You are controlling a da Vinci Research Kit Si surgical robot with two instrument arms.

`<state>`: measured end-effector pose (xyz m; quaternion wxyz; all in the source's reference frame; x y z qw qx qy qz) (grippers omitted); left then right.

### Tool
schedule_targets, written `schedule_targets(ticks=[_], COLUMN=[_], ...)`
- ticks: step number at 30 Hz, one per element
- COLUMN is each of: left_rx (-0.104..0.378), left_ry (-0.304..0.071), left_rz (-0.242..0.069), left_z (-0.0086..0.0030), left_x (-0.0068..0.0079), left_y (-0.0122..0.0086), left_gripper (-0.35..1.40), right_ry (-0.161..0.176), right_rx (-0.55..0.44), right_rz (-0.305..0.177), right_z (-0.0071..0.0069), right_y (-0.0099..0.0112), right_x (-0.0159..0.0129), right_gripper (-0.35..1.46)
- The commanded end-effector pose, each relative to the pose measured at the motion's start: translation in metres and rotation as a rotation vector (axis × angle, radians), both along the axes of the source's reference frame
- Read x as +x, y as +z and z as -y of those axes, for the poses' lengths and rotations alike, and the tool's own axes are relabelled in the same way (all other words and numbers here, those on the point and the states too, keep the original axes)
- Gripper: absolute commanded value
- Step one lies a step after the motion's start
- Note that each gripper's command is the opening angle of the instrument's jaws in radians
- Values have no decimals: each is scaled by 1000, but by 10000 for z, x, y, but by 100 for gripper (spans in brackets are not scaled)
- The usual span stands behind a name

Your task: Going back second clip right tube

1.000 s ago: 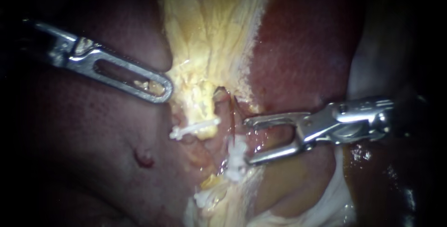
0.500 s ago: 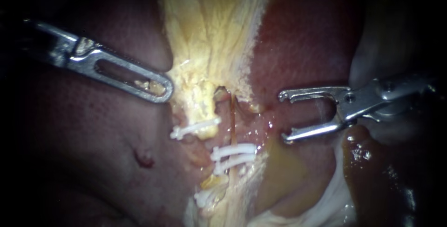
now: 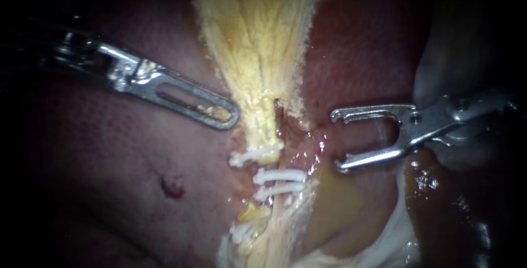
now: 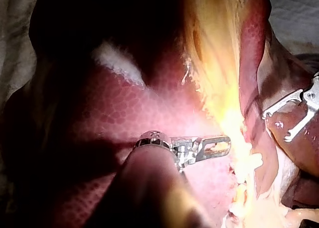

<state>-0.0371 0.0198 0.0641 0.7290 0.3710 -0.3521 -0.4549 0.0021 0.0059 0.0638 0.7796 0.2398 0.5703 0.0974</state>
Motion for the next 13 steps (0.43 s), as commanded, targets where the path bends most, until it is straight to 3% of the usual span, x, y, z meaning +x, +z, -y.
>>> schedule_targets(ticks=[1,13], left_rx=[-2,-3], left_ry=[2,9], left_rz=[-6,-12], left_z=[1,-1], left_x=[1,3], left_y=[3,11], left_gripper=[-35,-35], right_ry=[0,1], right_rx=[0,1], right_rz=[0,0], right_z=[0,0], right_y=[0,-1], right_x=[1,3], right_gripper=[50,50])
